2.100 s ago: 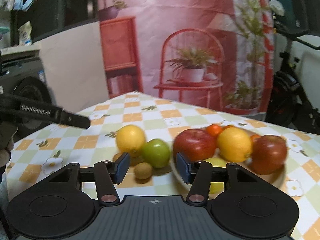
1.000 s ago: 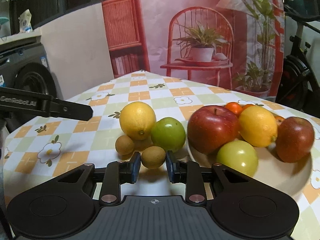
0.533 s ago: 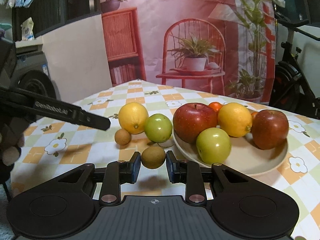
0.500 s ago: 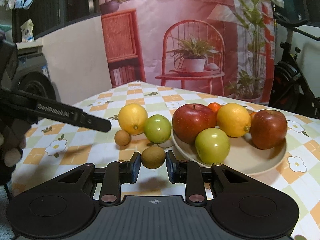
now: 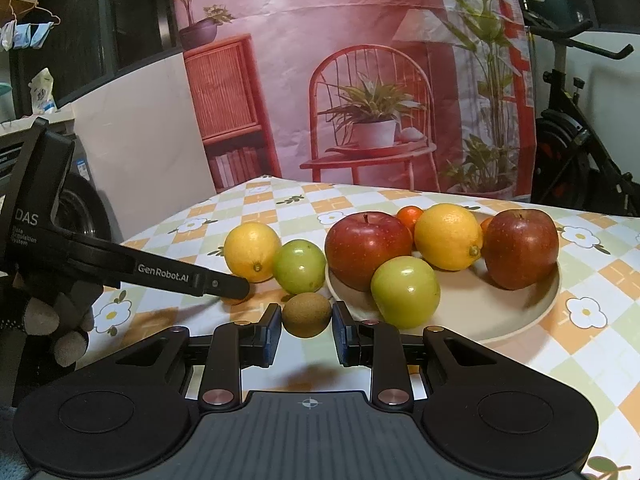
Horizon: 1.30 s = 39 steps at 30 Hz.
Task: Organize fruits
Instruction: 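Position the left tool around a brown kiwi while the right tool approaches the other kiwi, then close both tools on their kiwis and lift them toward the plate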
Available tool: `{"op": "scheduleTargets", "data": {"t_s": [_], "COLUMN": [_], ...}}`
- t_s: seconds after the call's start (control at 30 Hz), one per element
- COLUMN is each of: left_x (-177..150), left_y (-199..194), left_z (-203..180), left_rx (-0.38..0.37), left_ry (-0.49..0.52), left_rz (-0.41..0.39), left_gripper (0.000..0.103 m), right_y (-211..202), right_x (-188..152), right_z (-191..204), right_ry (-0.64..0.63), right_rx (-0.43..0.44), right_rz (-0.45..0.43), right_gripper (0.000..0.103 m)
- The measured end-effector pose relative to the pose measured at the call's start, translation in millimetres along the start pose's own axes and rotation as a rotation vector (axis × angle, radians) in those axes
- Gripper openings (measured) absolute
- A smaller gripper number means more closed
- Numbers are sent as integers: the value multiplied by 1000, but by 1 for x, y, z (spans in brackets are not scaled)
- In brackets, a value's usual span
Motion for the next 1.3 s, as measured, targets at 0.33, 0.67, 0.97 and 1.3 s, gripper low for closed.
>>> {"op": "scheduleTargets", "data": {"t_s": [0.33, 0.67, 0.97, 1.3], "left_x": [-2, 2, 16, 22], "left_y": [-8, -19, -34, -9], "left_z": [-2, -10, -40, -95], "left_rx": [-4, -5, -33, -93], "left_ry": [4, 13, 87, 221], "left_rz": [-13, -31, -75, -53], "left_gripper": [30, 30, 30, 30], "right_y": [1, -3, -21, -32], "right_x": [0, 2, 1, 3], "right_z": [-2, -12, -51, -98], "right_ry": [18, 47, 124, 147], "right_rx": [-1, -14, -86, -153], "right_rz": [-2, -16, -53, -60], "right_gripper": [25, 25, 25, 25]}}
Point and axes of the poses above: each gripper's, at about its wrist camera, not at the fingertips, and y roughly the way its jaws point, z to its left, x to its top, the point moved 1 cm from there along y, roughly the way its jaws point, and after that the axes turned 4 degrees about z, right-handed, at the moved point
